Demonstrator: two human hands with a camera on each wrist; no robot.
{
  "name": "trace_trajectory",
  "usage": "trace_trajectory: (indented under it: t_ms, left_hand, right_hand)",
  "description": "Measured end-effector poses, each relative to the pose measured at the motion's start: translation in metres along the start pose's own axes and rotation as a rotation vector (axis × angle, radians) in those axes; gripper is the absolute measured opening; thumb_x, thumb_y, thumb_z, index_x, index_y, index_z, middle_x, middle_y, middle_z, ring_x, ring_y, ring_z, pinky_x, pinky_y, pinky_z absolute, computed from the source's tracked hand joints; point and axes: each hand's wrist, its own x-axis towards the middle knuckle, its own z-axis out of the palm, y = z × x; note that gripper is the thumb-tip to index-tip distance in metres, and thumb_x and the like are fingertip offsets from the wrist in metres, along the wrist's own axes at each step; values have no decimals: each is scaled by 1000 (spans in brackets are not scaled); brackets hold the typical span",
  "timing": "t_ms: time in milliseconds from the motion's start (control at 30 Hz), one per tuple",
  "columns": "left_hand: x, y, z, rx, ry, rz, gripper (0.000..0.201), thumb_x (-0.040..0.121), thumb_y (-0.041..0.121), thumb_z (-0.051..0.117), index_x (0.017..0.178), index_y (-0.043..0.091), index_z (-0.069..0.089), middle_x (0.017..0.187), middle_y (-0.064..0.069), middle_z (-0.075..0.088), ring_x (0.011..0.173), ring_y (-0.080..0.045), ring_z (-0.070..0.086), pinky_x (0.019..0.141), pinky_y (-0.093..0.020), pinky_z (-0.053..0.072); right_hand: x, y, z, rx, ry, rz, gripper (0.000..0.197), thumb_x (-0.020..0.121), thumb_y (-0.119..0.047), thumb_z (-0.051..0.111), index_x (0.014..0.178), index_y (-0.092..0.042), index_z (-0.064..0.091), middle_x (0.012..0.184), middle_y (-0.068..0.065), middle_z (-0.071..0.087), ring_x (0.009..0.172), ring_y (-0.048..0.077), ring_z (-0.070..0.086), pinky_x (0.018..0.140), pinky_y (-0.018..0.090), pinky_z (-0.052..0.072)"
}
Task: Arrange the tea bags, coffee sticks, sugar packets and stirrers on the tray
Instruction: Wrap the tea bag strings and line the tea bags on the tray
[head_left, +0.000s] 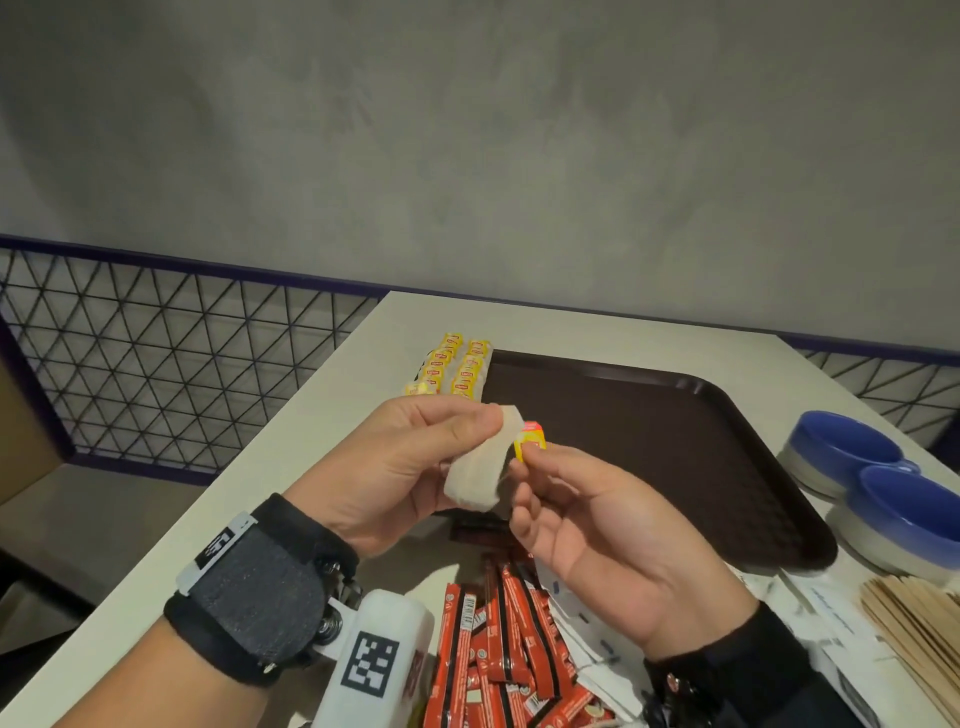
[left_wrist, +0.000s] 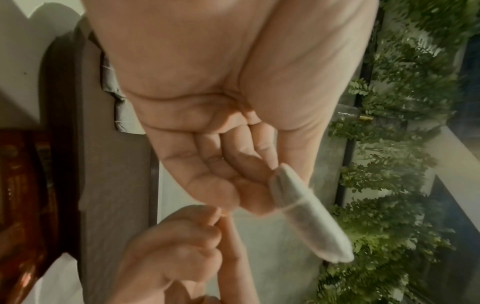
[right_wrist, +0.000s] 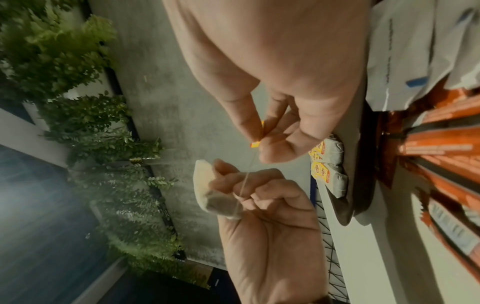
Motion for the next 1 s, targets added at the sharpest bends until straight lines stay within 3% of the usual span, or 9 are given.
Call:
trace_trajectory:
  t_ms: [167,267,400,500,600,733,833,900,1000]
  left_hand:
    - [-1,-1,-1,139,-33,-39,11,77,16,71,76,14,81,74,-7,74,56,-11,68,47,-21,54]
    - [2,-4,-4,213,-44,-52,18,76,18,81,93,14,80,83,-19,75,66,-18,67,59,-28,54]
    - [3,-6,-7,236,-110,-87,33,72,25,91,102,23,76,69,-13,70,60,-21,63,60,-32,48]
    - [3,-6,-7,220,-83,-95,30,69,31,86,97,29,75,74,-16,69,62,-24,61,62,-34,42]
    - [2,-6,-4,199,-67,-100,18,80,31,77,97,26,74,81,-18,67,65,-25,63,67,-35,46]
    - [2,-3,-2,186,-55,-129,32,87,46,70,106,21,71,88,-20,69,66,-29,68,66,-37,55]
    - [2,0,-5,124,-55,-124,41,84,28,73,120,11,63,84,-18,68,61,-27,68,55,-32,58]
    - [3,0,-8,113,-45,-93,48,79,9,81,123,11,61,88,-13,69,62,-19,68,55,-30,58]
    - [5,-2,-12,116,-33,-39,48,74,1,74,120,10,64,98,-14,69,67,-17,70,56,-28,58]
  right_hand:
    - [-4,-9,-2,-15,-42,-58,15,88,-13,70,101,-7,71,76,7,63,61,14,58,52,24,52]
    - [-9,-14,-3,-108,-103,-70,14,84,-18,68,93,-7,69,84,10,64,71,18,58,59,29,50]
    - [-16,-17,-2,-422,-150,-145,8,90,-12,65,89,-5,69,87,15,66,75,20,61,60,30,47]
    - [-18,-16,-2,-553,-160,-175,9,86,-7,72,89,-1,67,85,22,64,72,25,60,56,29,50]
    - [-20,-15,-2,-572,-173,-156,13,83,-3,75,93,2,67,80,25,65,63,23,62,53,26,54]
    - [-16,-12,-5,-590,-108,-285,20,82,-1,77,100,1,69,79,21,70,62,23,64,53,27,54]
    - [-15,-13,-8,-621,-53,-378,25,82,-2,78,105,-4,71,73,15,70,64,23,67,58,31,58]
    - [-15,-14,-10,-630,-28,-379,24,82,-2,79,105,-4,72,73,16,71,65,24,68,61,32,59]
    - [-15,-17,-12,-615,-8,-336,16,83,-2,78,98,-2,76,79,20,74,66,24,68,60,29,60]
